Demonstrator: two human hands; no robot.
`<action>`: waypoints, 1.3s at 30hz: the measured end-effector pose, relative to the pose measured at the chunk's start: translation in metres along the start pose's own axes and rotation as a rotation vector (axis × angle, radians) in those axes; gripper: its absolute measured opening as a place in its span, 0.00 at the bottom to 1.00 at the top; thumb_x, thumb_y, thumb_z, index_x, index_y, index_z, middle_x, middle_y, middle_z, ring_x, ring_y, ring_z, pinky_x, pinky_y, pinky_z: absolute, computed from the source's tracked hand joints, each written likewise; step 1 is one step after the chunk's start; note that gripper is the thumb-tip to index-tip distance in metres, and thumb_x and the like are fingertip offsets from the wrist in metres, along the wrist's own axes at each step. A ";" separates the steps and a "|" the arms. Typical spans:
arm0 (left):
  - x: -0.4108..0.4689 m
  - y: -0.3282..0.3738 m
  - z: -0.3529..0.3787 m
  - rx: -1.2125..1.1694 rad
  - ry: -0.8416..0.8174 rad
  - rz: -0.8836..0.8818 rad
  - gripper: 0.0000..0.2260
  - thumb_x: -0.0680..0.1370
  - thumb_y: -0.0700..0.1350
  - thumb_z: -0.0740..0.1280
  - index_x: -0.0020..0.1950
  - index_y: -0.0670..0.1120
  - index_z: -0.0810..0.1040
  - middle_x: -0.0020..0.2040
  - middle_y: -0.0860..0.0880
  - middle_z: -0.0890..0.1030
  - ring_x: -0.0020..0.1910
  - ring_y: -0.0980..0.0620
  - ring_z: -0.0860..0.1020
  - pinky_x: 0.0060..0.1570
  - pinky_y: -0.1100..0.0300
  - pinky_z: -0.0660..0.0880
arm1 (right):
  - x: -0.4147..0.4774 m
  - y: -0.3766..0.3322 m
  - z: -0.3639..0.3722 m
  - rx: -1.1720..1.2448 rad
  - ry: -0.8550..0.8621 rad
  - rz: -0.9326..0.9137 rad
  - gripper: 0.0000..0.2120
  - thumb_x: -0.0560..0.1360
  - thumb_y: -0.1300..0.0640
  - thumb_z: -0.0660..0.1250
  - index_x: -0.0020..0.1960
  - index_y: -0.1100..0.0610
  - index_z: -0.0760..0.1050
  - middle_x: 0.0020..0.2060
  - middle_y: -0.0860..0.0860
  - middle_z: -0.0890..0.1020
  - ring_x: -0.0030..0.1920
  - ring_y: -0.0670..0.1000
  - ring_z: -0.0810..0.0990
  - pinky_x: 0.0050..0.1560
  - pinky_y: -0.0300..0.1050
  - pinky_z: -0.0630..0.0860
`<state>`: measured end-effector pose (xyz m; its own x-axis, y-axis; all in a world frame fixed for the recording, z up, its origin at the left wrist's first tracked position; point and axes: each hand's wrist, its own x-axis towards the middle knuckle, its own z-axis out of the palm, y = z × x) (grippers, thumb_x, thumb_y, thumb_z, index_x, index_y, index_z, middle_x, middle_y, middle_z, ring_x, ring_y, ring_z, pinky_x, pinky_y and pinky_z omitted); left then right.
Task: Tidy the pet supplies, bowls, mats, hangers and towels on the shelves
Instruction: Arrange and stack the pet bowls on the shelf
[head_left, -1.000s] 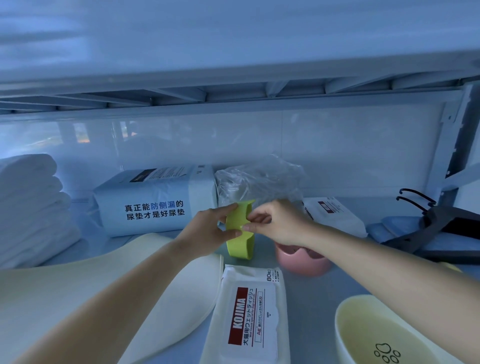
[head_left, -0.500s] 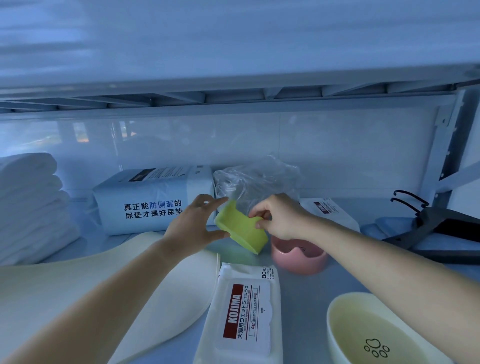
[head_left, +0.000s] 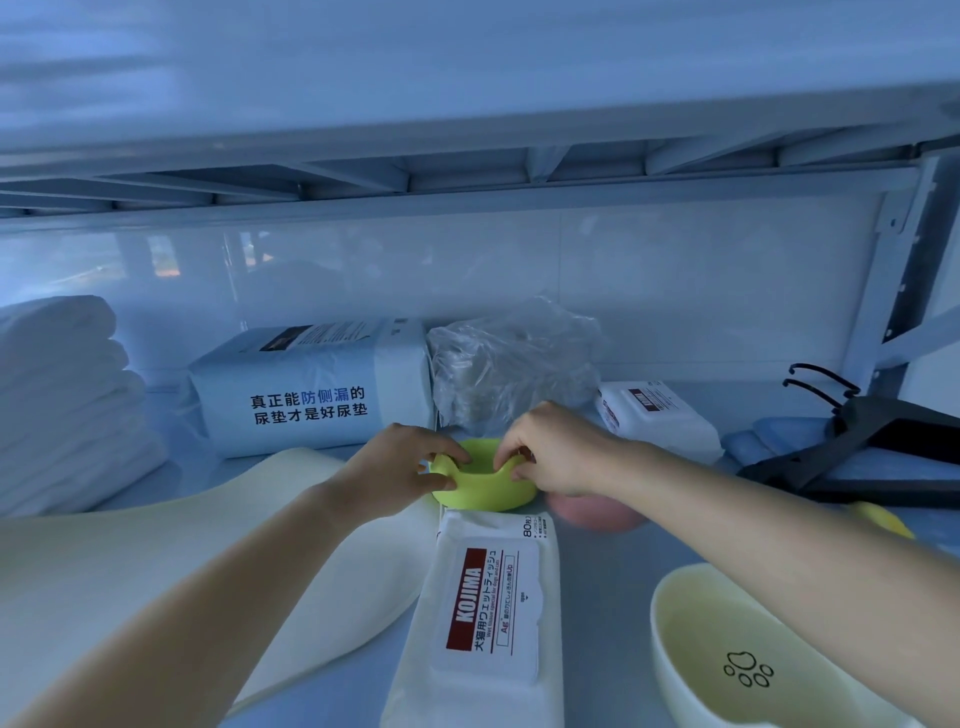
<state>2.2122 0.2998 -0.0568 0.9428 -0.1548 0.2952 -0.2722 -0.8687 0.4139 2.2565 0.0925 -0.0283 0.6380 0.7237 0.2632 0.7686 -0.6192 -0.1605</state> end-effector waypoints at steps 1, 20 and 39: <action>-0.001 0.000 0.002 0.004 -0.002 -0.004 0.12 0.71 0.44 0.73 0.52 0.55 0.82 0.50 0.56 0.82 0.49 0.56 0.78 0.53 0.64 0.75 | -0.001 0.000 0.001 -0.001 -0.007 0.001 0.10 0.71 0.60 0.70 0.52 0.51 0.82 0.49 0.50 0.84 0.48 0.48 0.79 0.44 0.34 0.65; 0.007 0.003 0.025 0.101 -0.024 0.063 0.07 0.69 0.48 0.74 0.47 0.54 0.84 0.43 0.55 0.83 0.43 0.56 0.78 0.47 0.61 0.74 | -0.005 0.010 0.004 -0.062 -0.134 0.037 0.10 0.71 0.63 0.68 0.50 0.54 0.82 0.47 0.51 0.84 0.48 0.49 0.80 0.51 0.41 0.74; 0.045 -0.019 0.001 -0.002 0.215 0.062 0.04 0.73 0.52 0.70 0.47 0.60 0.81 0.48 0.60 0.81 0.47 0.62 0.77 0.44 0.65 0.72 | 0.016 0.058 -0.025 0.023 0.158 0.162 0.15 0.71 0.52 0.72 0.56 0.54 0.80 0.50 0.51 0.83 0.49 0.49 0.79 0.52 0.42 0.74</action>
<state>2.2599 0.3084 -0.0523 0.8616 -0.1037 0.4969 -0.3288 -0.8598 0.3906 2.3097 0.0606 -0.0094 0.7392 0.5573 0.3780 0.6587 -0.7151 -0.2339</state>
